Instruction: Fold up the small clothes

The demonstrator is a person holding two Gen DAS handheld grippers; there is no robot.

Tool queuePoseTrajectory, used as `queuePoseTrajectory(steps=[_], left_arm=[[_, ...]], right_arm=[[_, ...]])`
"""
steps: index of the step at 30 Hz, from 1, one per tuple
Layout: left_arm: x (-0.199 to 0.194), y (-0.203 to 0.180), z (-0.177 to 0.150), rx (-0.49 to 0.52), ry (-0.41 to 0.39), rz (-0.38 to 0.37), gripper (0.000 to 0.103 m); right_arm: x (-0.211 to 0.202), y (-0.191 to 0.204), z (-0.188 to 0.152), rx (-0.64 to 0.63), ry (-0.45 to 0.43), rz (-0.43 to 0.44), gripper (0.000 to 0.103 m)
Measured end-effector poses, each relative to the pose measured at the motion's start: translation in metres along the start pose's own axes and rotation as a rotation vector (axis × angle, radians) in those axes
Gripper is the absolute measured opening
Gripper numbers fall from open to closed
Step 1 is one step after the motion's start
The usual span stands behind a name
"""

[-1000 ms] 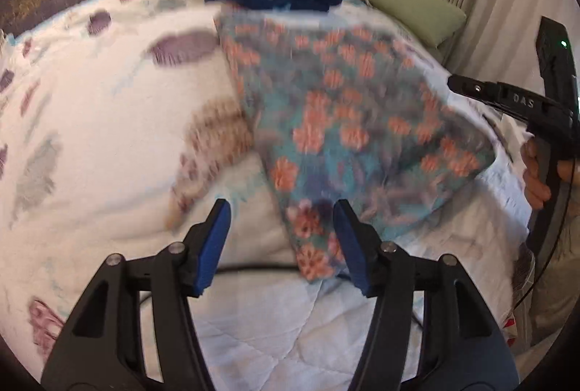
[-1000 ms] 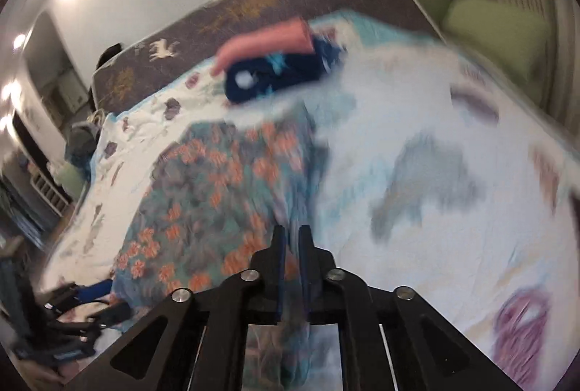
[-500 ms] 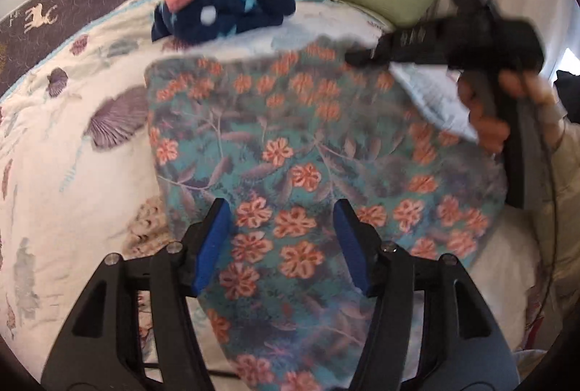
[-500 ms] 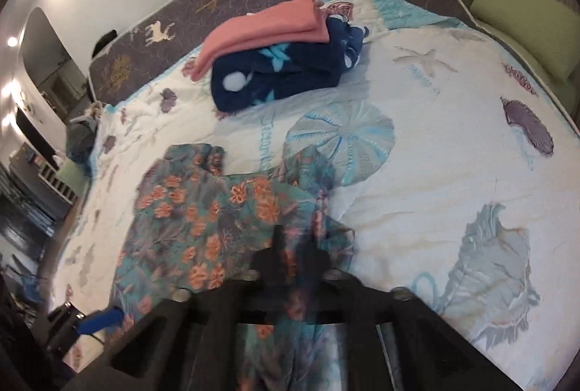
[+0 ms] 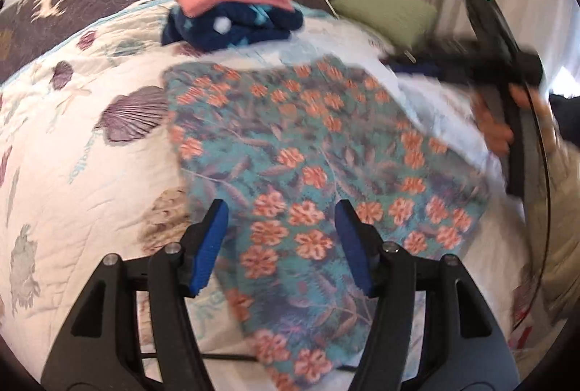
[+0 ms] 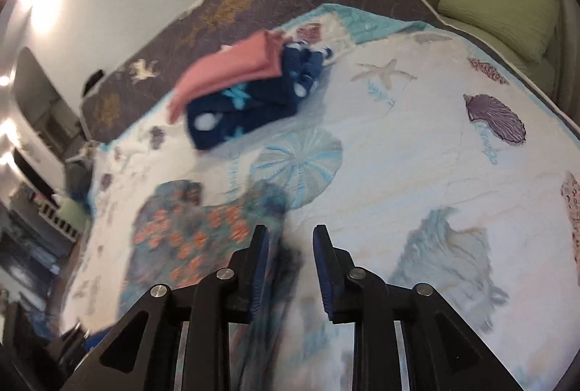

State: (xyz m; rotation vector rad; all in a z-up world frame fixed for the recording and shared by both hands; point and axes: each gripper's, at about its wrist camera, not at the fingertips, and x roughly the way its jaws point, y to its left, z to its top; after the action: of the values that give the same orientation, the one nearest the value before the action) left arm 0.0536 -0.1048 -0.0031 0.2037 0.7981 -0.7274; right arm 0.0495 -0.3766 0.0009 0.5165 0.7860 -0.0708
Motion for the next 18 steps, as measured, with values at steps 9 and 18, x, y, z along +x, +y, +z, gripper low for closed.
queuePoseTrajectory(steps=[9,18], left_arm=[[0.023,0.048,0.007,-0.164,0.114,0.035,0.077],[0.032,0.04,0.022,-0.111,0.119,0.023,0.077]], right_arm=[[-0.01,0.026,-0.051,-0.109,0.184,0.114,0.07],[0.019,0.024,-0.051,-0.065,0.228,0.162,0.07]])
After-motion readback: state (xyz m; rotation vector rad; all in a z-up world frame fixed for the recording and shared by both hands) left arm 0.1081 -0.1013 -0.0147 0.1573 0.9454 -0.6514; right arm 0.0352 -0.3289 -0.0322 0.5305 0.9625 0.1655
